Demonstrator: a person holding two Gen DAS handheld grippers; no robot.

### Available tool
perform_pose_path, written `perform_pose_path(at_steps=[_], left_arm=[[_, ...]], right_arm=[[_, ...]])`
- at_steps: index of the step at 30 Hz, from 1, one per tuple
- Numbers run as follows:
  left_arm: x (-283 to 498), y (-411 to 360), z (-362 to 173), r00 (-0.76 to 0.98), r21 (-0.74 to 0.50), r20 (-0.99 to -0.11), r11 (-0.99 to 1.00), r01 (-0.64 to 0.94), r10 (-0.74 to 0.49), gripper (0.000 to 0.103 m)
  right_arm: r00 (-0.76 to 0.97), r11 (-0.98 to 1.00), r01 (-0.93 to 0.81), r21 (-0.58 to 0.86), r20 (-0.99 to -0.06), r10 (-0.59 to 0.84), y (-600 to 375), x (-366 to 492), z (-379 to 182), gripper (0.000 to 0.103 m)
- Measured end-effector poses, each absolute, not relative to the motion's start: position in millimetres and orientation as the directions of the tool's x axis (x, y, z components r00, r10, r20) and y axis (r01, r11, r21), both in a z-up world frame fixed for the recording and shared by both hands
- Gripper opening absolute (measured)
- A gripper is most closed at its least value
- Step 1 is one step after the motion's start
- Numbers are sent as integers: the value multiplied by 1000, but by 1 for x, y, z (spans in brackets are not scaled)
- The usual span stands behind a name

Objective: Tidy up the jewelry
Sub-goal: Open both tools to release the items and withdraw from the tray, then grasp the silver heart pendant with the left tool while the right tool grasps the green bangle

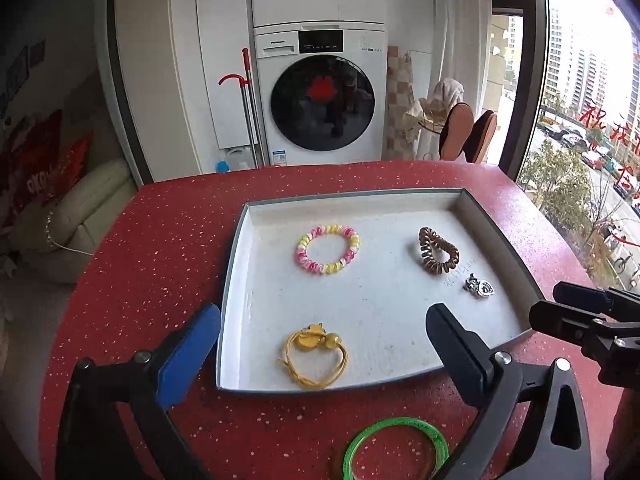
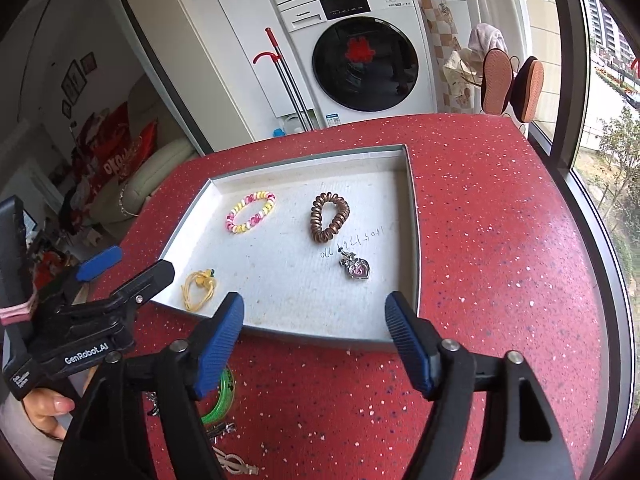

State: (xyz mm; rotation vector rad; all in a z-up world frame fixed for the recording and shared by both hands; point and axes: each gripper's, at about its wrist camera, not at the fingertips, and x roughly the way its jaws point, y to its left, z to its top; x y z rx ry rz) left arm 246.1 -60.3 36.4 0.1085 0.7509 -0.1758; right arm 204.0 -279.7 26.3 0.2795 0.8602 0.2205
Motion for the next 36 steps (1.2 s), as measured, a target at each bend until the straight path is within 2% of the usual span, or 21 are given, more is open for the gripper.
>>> perform_pose_path(at_steps=[2,8,12,18,28,36], left_arm=[[239,-59,37,731,56,-675,982,181,-96,103],[214,-42,38,732,21,-673,986,165,-108,103],[193,-26,39,738,-11,-664,988,152,-121,103],[163,-7,36,739,-48,-661,990,136,-134,103],[130,14,4,712,-15,-697,995,101,-83,103],[123,14,-12,674,-18,-732,991,132,-103,103]], right_arm=[[639,942,-69,328,-710,294,-279,198,29,83],[666,948,-54,313,-697,268,-275,174,35,87],[682,944,-49,327,-680,271,-274,159,38,87],[624,941,-30,338,-729,281,-271,141,30,87],[565,954,-34,297,-782,264,-251,106,4,87],[523,960,-82,267,-808,269,-225,95,-11,87]])
